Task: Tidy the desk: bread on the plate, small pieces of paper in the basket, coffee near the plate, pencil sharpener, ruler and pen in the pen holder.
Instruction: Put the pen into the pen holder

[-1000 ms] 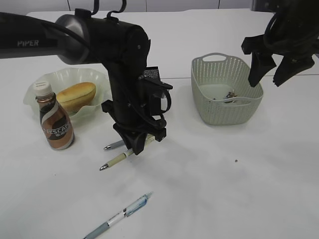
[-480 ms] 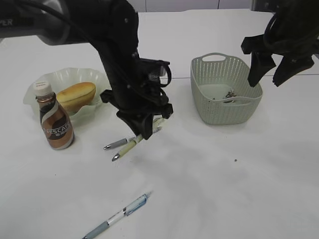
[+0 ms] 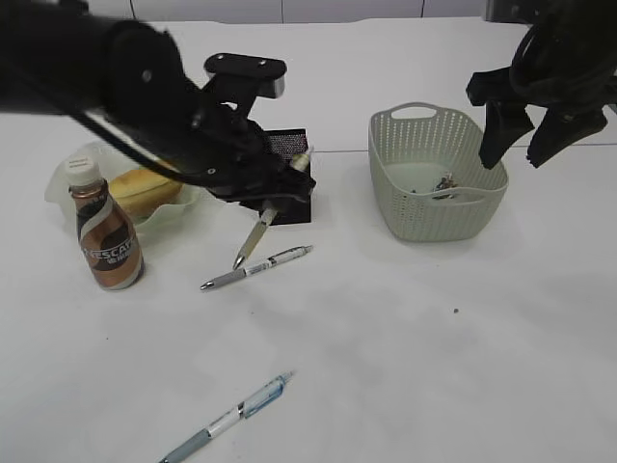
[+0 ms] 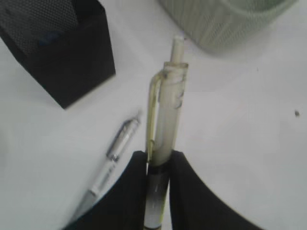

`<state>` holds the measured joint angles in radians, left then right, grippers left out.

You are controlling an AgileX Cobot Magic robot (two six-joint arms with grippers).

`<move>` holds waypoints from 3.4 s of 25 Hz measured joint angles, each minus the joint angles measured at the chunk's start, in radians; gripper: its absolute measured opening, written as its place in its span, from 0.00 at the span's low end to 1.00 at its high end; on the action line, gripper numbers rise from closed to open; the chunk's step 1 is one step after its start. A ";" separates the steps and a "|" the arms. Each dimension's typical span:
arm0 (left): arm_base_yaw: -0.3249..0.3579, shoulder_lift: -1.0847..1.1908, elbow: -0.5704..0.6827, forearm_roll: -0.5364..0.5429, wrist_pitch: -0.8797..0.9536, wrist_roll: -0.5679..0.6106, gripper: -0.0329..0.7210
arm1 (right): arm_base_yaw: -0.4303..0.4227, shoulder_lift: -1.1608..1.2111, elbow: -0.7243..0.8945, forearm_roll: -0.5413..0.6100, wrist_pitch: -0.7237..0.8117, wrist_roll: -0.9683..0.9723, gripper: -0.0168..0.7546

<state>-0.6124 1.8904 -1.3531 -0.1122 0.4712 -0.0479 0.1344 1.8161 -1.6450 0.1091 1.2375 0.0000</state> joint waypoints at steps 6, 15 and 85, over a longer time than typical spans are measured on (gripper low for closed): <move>0.005 -0.026 0.187 0.060 -0.547 0.000 0.14 | 0.000 0.000 0.000 0.002 0.000 -0.007 0.56; 0.061 0.048 0.190 0.081 -1.057 0.000 0.15 | 0.000 0.000 0.000 0.004 0.000 -0.011 0.56; 0.107 0.041 -0.039 0.305 -0.410 0.000 0.65 | 0.000 0.002 0.000 0.005 0.000 -0.035 0.48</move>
<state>-0.5057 1.9315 -1.3916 0.1924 0.0616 -0.0479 0.1344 1.8183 -1.6450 0.1141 1.2375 -0.0350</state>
